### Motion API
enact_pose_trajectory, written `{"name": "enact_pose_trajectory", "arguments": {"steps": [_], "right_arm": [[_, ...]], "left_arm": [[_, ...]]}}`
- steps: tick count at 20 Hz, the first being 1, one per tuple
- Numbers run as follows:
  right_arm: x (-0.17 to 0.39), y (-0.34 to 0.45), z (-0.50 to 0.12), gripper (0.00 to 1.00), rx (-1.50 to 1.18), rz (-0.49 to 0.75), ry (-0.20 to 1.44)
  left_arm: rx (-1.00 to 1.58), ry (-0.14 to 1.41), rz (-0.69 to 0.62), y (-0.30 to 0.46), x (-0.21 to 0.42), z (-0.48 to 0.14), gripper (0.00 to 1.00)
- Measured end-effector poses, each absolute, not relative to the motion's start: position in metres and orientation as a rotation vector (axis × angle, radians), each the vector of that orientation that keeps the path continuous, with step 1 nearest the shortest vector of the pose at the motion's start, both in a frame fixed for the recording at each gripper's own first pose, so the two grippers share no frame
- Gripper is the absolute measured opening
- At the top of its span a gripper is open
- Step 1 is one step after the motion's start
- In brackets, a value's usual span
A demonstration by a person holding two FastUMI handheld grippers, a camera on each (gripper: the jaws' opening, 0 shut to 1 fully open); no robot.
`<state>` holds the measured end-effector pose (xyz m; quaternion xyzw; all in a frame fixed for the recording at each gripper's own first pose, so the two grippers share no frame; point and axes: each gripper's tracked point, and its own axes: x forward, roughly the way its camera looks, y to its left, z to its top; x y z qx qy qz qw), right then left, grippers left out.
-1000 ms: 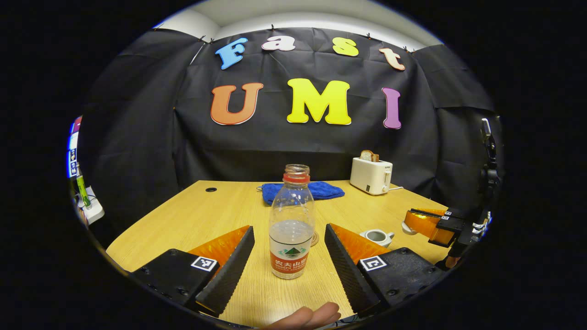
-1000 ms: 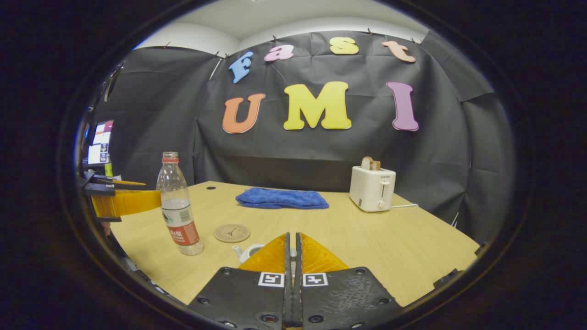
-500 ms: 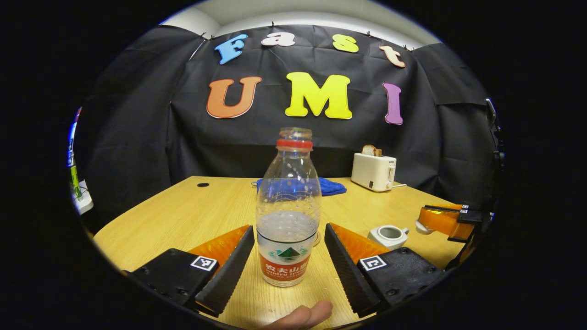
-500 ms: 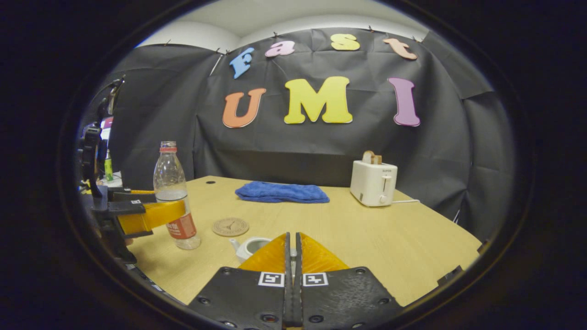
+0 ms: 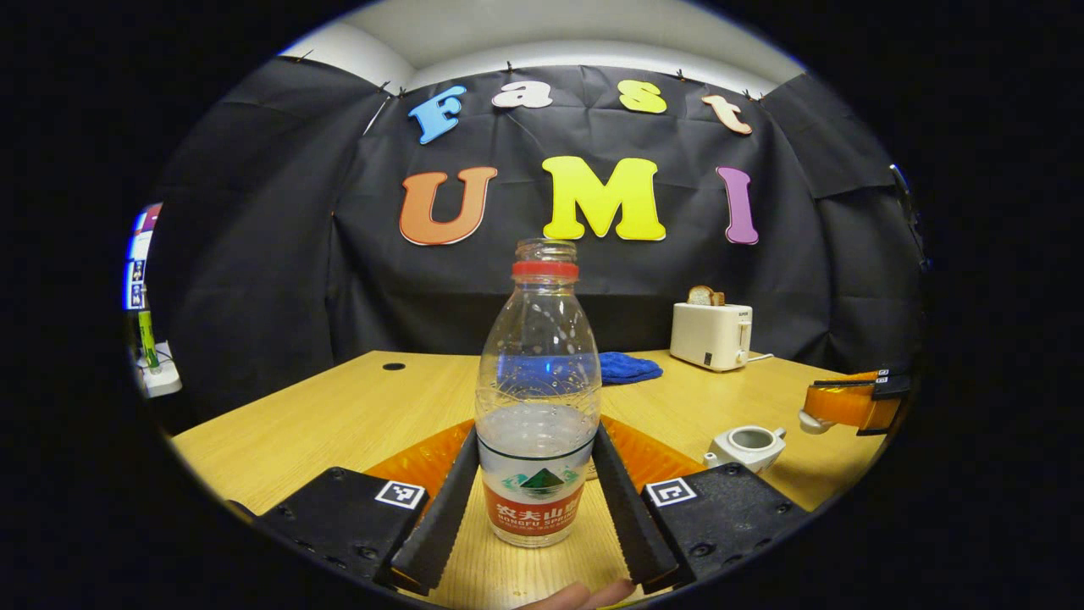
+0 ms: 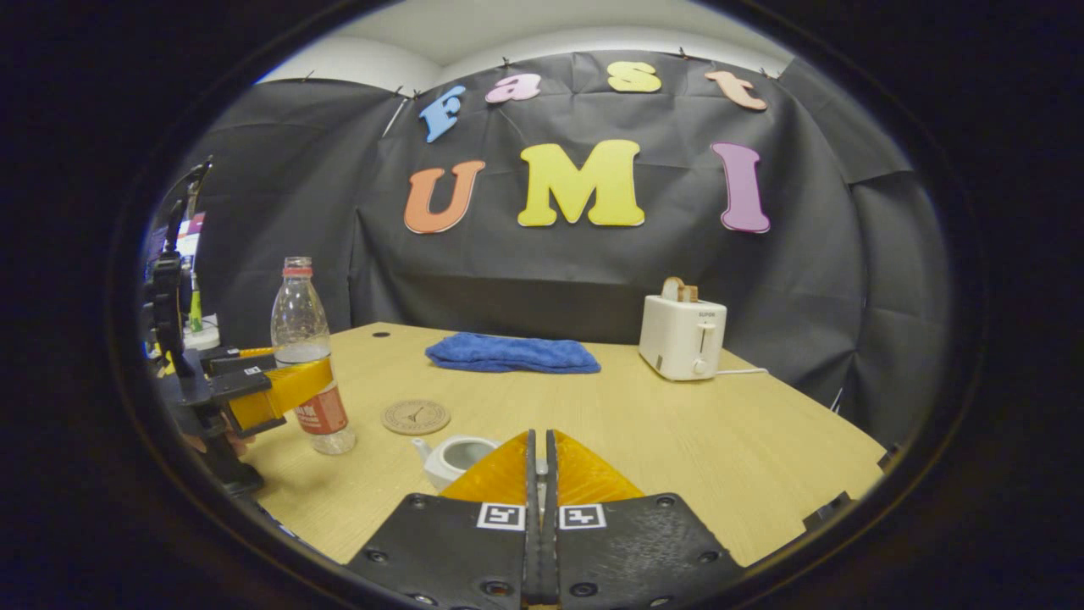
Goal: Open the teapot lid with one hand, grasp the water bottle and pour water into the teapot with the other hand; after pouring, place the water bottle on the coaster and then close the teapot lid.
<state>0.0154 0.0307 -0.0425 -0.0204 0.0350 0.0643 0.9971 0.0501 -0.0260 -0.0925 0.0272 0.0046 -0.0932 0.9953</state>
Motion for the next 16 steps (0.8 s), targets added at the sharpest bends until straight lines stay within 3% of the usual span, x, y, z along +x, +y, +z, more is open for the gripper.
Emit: {"name": "enact_pose_trajectory", "arguments": {"steps": [6, 16], "right_arm": [[0.016, 0.02, -0.034, 0.0, -0.026, 0.118, 0.059], [0.023, -0.011, -0.04, 0.0, -0.001, 0.095, 0.102]], "left_arm": [[0.156, 0.026, -0.115, -0.029, 0.035, -0.077, 0.78], [0.582, 0.053, -0.061, -0.044, 0.025, -0.083, 0.78]]}}
